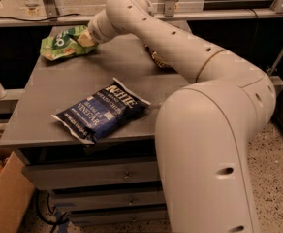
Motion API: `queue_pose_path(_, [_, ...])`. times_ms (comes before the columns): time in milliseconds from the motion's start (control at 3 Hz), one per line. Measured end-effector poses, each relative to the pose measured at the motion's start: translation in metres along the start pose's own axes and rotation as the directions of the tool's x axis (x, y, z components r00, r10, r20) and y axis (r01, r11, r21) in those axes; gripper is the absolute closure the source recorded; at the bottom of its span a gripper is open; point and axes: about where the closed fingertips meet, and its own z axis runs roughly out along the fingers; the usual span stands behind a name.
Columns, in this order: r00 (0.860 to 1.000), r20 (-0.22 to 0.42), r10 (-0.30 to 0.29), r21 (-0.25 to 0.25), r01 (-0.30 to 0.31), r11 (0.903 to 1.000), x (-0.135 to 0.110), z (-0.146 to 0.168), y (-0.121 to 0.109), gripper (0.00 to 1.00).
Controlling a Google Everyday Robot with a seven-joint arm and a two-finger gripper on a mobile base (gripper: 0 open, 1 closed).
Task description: Move green rice chip bag near blue chip bag
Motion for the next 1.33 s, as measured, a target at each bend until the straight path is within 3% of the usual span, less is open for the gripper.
queue_pose_path(667, [0.997, 0.077, 0.013, 0.020, -0.014, 0.9997, -0.025, -0.027, 0.003, 1.00])
queue_pose_path(1333, [0.987, 0.156, 0.037, 0.099, -0.053, 0.9936, -0.040, -0.108, 0.006, 1.00])
